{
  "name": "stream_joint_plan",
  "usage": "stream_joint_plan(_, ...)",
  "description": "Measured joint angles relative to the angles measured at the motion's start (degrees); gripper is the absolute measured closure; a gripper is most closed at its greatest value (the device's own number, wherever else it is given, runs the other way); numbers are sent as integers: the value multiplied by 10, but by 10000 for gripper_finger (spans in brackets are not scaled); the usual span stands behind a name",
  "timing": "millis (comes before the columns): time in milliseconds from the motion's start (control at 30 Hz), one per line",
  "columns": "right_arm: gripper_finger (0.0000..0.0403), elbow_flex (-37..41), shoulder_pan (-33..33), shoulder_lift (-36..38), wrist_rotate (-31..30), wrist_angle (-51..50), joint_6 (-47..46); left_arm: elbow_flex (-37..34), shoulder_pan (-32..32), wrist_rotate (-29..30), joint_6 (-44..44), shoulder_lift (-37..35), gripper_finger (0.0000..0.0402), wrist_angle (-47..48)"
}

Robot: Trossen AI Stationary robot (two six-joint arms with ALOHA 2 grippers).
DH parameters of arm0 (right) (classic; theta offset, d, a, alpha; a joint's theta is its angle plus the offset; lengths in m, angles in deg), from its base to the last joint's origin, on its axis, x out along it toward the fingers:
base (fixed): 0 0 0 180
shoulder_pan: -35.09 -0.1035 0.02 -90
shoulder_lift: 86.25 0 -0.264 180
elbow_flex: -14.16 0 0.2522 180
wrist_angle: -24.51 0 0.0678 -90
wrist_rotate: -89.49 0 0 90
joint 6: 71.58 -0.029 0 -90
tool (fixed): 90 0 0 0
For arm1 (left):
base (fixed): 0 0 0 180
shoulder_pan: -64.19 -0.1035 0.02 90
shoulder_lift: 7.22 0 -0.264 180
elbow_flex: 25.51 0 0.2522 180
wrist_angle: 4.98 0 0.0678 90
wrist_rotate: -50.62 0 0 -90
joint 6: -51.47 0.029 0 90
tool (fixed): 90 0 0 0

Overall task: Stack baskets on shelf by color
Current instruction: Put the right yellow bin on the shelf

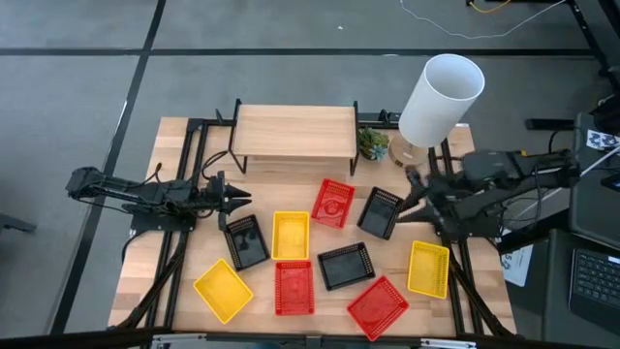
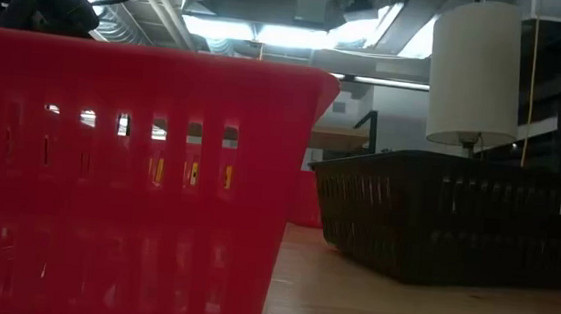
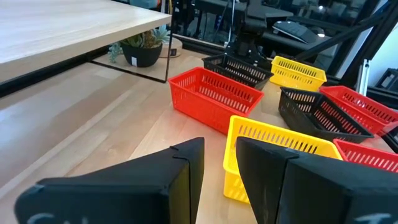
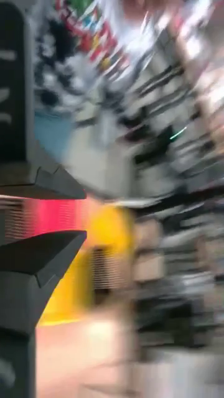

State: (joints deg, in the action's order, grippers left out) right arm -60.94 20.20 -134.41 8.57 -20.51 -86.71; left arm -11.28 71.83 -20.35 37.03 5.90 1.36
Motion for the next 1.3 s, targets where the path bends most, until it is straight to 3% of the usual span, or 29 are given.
stream_joint_plan(200,312,-86,-5,-120,-34,-351,-252,0,0,0,0,0,315,1)
stream_joint_plan(400,312,-83,-61,-183,-15,-440,-374,0,0,0,0,0,315,2)
stream_joint_plan(767,312,-78,-264,-262,-16,-406,-582,0,0,0,-1,0,315,5)
stream_joint_plan(933,312,-78,-343,-292,-65,-338,-680,0,0,0,-2,0,315,5)
stream_joint_plan(1067,312,-78,-380,-316,-107,-279,-731,0,0,0,-4,0,315,5)
stream_joint_plan(1300,312,-78,-404,-361,-155,-223,-733,0,0,0,-4,0,315,5)
